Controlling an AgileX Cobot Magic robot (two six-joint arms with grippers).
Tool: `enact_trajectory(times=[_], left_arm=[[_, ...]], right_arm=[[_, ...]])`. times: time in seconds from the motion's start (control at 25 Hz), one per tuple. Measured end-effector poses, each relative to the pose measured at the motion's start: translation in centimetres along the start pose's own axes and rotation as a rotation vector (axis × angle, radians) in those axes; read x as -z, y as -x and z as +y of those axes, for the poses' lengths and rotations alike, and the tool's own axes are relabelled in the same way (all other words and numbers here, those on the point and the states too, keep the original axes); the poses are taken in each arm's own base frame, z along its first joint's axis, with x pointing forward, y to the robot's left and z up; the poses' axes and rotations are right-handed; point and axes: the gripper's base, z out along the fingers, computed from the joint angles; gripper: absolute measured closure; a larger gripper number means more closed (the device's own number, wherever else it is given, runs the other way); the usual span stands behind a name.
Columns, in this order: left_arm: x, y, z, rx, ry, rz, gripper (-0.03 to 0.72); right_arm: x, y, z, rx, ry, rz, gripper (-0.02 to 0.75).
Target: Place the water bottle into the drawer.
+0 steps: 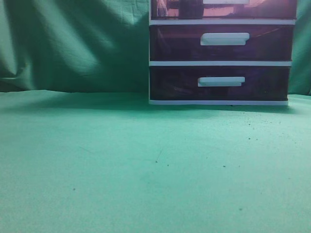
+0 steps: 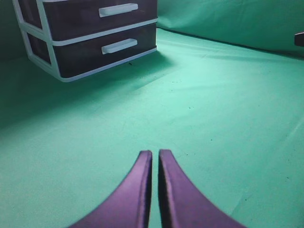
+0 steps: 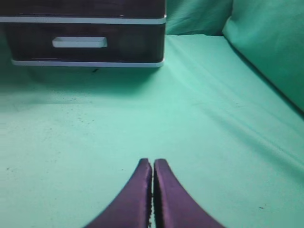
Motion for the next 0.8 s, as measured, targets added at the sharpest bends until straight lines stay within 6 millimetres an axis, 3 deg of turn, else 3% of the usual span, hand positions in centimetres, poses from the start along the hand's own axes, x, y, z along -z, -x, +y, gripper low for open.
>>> enact_trajectory(times=[0.52, 0.8], left_arm=[[0.0, 0.0, 0.1, 0.002, 0.015, 0.0, 0.688], [0.3, -0.1, 1.6, 0.017, 0.321, 0.005, 0.688]], right_arm=[[0.0, 0.0, 0.2, 0.009, 0.035, 0.0, 0.738], [0.0, 0.0, 0.2, 0.009, 0.035, 0.0, 0.738]])
